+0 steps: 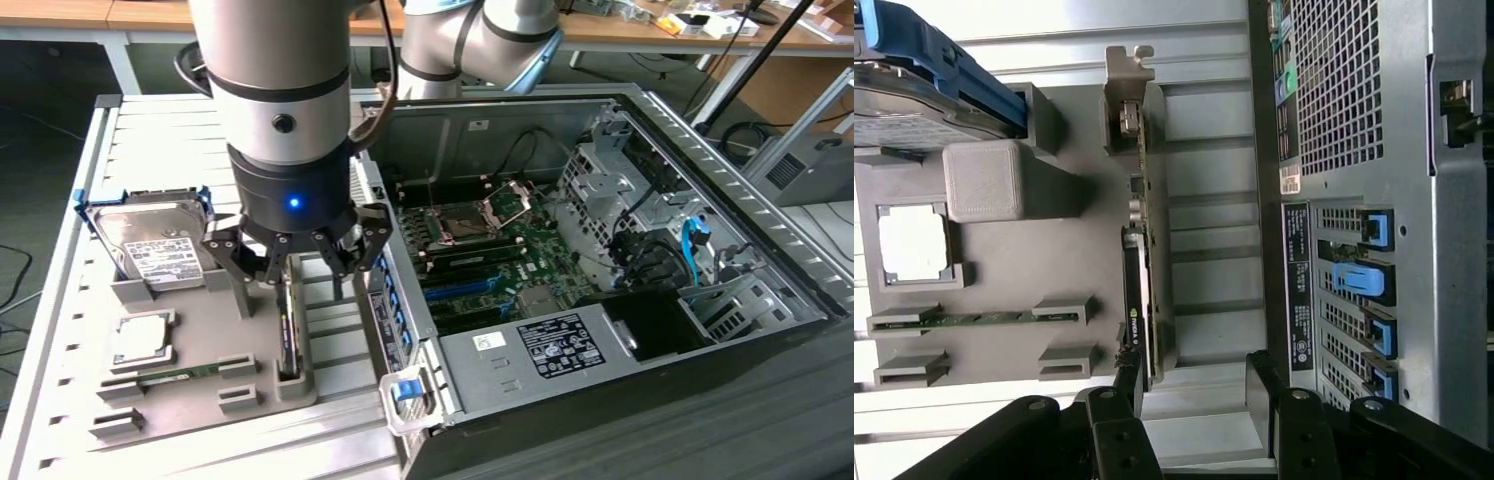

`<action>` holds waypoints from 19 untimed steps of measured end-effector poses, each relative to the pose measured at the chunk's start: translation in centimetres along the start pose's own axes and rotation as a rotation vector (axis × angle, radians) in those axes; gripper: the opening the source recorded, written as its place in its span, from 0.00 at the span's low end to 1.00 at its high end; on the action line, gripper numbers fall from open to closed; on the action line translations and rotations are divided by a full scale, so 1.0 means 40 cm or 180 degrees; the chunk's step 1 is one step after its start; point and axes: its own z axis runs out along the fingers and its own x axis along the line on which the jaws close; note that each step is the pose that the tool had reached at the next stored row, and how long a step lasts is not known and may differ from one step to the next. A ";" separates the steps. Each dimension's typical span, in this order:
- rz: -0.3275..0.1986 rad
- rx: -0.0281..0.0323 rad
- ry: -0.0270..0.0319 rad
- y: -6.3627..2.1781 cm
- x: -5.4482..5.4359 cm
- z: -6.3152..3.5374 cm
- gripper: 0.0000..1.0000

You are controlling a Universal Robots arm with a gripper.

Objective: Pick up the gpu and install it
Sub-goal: 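Pick up the gpu and move the gpu toward the slot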

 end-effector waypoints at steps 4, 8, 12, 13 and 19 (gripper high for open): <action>0.0000 0.0013 -0.0001 0.000 -0.005 0.001 0.54; -0.0001 0.0027 -0.0002 0.001 -0.009 0.003 0.54; -0.0001 0.0041 -0.0003 0.001 -0.013 0.005 0.54; -0.0001 0.0043 -0.0003 0.001 -0.014 0.005 0.54; -0.0002 0.0063 -0.0005 0.002 -0.019 0.007 0.54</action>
